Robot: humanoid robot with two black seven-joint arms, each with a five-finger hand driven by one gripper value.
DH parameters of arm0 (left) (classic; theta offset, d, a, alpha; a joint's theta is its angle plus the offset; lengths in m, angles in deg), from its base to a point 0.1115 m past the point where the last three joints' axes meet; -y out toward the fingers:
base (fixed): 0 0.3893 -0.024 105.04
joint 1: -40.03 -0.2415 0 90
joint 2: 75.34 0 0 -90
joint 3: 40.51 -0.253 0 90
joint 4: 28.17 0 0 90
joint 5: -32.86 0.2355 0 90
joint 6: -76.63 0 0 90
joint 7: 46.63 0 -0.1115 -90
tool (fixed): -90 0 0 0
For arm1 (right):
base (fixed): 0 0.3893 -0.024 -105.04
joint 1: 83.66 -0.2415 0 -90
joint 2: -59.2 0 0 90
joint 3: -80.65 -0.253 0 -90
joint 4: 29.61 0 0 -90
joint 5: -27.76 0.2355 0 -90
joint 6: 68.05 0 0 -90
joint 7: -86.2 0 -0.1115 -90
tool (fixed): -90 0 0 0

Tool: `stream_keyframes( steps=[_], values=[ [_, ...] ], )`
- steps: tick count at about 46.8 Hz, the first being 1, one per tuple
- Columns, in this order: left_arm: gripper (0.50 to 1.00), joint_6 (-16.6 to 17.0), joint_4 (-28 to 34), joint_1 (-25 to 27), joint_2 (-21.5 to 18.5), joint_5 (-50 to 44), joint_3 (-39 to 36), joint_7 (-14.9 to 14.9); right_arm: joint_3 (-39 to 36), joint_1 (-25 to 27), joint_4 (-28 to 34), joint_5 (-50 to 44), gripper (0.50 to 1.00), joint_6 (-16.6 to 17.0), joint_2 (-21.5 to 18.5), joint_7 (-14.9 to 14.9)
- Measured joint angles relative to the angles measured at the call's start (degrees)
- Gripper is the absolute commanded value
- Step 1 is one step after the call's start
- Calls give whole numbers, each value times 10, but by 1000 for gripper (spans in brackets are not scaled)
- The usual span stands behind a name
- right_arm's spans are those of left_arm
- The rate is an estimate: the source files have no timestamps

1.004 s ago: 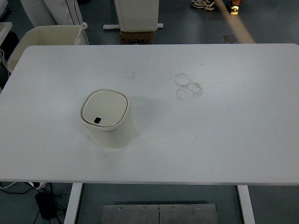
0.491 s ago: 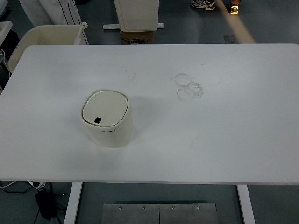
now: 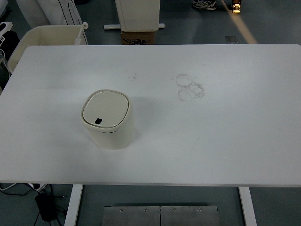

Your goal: Close trash bin

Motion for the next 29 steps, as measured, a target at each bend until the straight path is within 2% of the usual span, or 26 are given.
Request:
stream_keyframes(
  steps=[13, 29],
  values=[
    [1000, 0, 0, -49, 14, -1, 9, 0, 0, 0, -1, 0, 991, 0, 0, 0],
    [1000, 0, 0, -63, 15, 0, 9, 0, 0, 0, -1, 0, 991, 0, 0, 0]
  ],
)
